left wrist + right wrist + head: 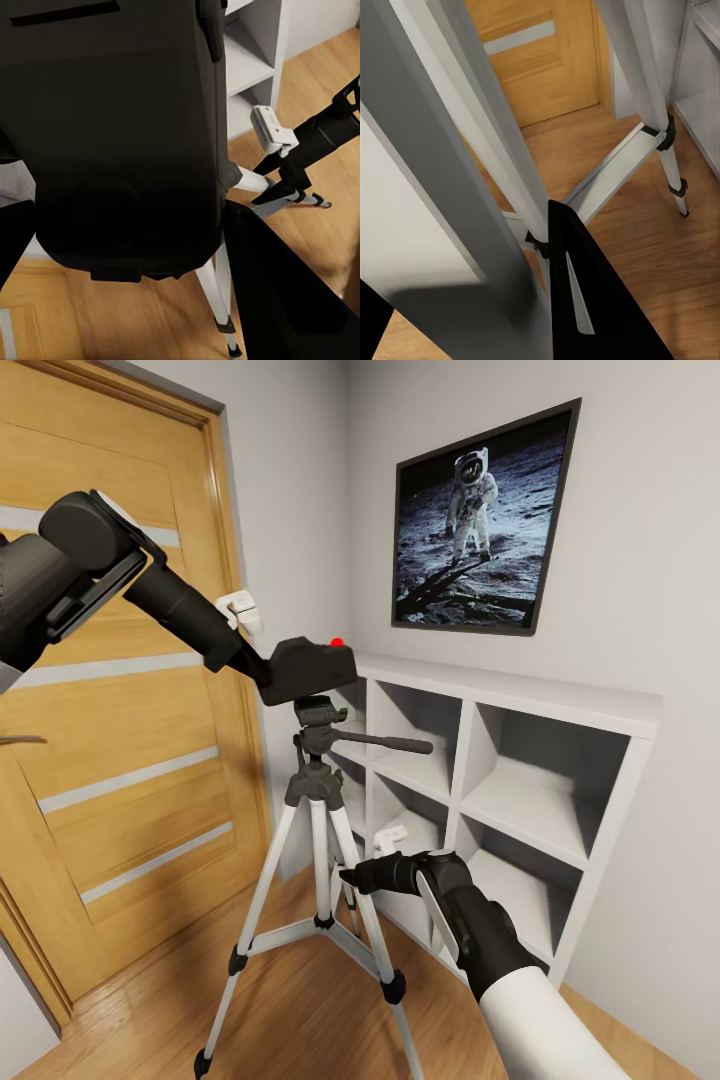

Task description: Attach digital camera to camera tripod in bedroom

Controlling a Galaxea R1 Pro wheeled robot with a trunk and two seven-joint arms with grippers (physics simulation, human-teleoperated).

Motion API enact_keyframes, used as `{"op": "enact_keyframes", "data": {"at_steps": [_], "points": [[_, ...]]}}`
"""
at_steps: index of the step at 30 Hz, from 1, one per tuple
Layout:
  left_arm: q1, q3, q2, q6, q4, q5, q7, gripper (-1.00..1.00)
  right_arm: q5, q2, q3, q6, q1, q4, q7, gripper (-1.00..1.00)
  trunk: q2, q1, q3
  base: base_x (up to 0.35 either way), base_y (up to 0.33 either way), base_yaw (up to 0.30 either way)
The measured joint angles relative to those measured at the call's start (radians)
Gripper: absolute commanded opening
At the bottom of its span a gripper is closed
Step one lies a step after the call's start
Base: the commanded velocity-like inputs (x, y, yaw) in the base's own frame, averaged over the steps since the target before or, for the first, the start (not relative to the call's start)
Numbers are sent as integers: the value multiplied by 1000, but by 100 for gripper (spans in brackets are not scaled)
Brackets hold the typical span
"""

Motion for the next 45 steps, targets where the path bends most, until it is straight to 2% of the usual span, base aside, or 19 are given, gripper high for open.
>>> {"op": "enact_keyframes", "data": {"at_steps": [14, 37, 38, 45], "points": [[0, -5, 4, -2, -2, -8, -2, -100, 0, 0, 0, 0, 0, 0, 0, -100, 0, 0, 0, 0, 0, 0], [0, -8, -10, -4, -3, -12, 2, -100, 0, 0, 2, 0, 0, 0, 0, -100, 0, 0, 0, 0, 0, 0], [0, -8, -10, -4, -3, -12, 2, 100, 0, 0, 1, 0, 0, 0, 0, -100, 0, 0, 0, 0, 0, 0], [0, -7, -10, -9, -3, -13, 3, 100, 0, 0, 1, 0, 0, 0, 0, -100, 0, 0, 0, 0, 0, 0]]}}
